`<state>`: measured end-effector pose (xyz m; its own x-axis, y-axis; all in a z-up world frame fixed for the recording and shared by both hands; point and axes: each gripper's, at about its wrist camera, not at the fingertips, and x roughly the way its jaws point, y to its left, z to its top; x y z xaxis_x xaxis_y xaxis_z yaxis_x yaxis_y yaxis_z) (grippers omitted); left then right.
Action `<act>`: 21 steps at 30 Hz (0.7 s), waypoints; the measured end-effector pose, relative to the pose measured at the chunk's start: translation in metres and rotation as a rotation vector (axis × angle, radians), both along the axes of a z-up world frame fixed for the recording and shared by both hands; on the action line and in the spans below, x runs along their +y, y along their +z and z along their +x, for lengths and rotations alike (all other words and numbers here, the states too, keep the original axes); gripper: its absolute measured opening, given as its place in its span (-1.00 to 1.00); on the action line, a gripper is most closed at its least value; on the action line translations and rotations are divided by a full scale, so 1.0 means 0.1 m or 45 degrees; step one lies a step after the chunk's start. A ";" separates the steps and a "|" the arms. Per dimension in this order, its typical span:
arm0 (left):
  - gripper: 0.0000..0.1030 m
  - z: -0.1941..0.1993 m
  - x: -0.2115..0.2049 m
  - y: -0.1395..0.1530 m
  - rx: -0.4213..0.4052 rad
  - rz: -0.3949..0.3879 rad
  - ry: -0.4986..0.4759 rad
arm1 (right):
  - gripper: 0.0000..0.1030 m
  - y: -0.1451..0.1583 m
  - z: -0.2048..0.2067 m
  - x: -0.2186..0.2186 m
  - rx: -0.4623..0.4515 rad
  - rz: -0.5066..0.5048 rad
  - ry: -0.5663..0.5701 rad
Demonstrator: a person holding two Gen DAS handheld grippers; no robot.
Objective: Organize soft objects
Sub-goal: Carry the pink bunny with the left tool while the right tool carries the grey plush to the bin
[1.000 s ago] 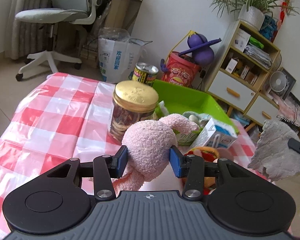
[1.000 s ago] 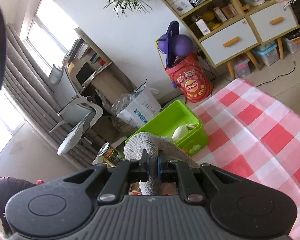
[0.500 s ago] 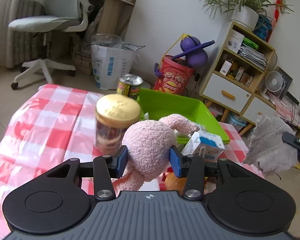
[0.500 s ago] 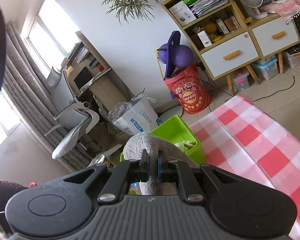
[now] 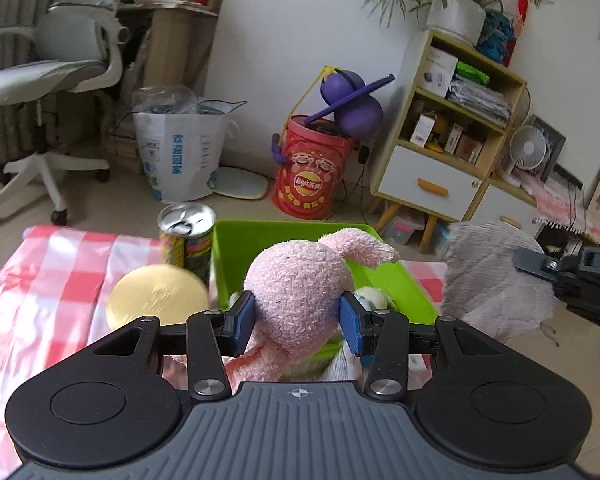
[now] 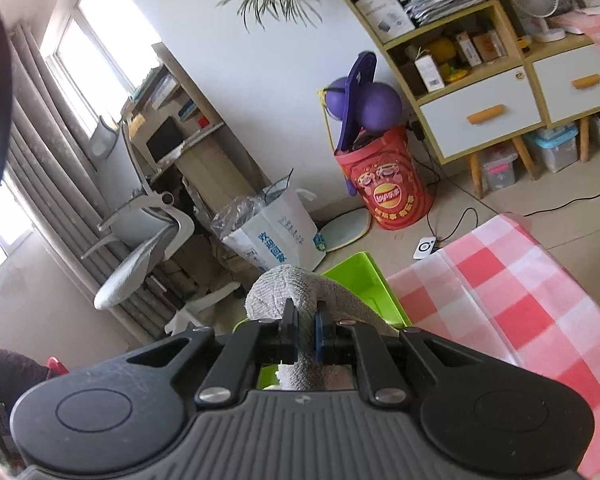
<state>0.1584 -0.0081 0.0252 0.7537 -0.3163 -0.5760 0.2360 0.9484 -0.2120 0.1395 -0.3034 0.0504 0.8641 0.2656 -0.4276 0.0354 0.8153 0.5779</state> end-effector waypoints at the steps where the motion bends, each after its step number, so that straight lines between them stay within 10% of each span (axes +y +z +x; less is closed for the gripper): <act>1: -0.12 0.08 -0.04 -0.02 0.001 0.016 -0.005 | -1.00 -0.02 0.09 0.02 0.010 -0.012 0.008; 21: -0.10 0.92 -0.49 -0.54 0.060 0.220 -0.013 | -1.00 -0.51 1.31 0.47 0.132 -0.278 0.115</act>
